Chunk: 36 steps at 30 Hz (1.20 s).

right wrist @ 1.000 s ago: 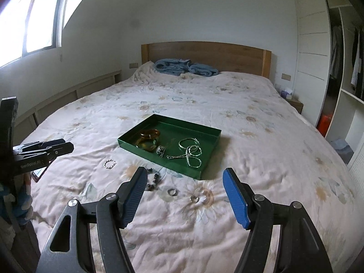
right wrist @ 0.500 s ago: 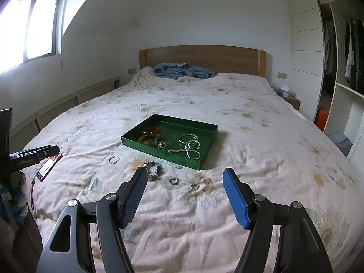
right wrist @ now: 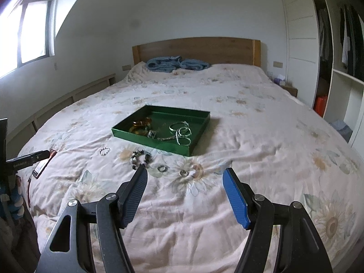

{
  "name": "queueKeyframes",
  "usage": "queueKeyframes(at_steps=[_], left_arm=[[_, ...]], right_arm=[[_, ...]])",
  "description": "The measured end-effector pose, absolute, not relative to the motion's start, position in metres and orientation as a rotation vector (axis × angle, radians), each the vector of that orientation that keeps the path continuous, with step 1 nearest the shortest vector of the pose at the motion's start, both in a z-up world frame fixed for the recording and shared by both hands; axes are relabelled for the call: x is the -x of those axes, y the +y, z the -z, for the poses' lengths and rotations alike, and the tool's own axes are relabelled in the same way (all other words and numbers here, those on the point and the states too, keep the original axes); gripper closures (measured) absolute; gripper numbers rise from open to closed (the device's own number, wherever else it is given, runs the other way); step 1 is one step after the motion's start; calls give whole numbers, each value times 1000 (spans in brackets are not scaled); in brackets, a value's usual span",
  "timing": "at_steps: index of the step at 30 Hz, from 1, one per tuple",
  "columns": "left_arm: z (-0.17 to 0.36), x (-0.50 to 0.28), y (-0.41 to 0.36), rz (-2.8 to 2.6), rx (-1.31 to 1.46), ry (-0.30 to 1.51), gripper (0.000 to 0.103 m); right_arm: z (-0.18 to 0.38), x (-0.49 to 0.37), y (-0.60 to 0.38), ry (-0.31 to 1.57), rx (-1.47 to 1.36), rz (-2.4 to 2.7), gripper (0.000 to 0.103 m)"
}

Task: Organize jewelry
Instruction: 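Move the left tool to a second twisted silver hoop while the right tool approaches a small silver ring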

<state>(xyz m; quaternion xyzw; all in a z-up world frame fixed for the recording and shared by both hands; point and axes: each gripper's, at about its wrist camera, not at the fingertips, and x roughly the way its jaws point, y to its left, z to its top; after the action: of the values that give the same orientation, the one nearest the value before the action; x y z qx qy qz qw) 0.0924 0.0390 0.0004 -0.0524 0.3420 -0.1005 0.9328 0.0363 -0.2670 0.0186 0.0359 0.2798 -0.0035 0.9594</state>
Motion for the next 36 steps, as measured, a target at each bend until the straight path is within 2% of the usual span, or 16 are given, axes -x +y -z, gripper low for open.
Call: queueKeyframes(at_steps=[11,16,21,36], left_arm=[[29,-121,23,207,76,756,58],[43,-141,16,217,69,781,58],[57,-171,4,226,47,808,58],[100,-262,-28,240,-8,873,58]], right_arm=[[20,-69,-273,651,-99,-34,41],[41,-94,-272,702,-102,-65,54],[60,-125,-268,748,-82,-103,60],[100,-196,-265,837,-37,-150,60]])
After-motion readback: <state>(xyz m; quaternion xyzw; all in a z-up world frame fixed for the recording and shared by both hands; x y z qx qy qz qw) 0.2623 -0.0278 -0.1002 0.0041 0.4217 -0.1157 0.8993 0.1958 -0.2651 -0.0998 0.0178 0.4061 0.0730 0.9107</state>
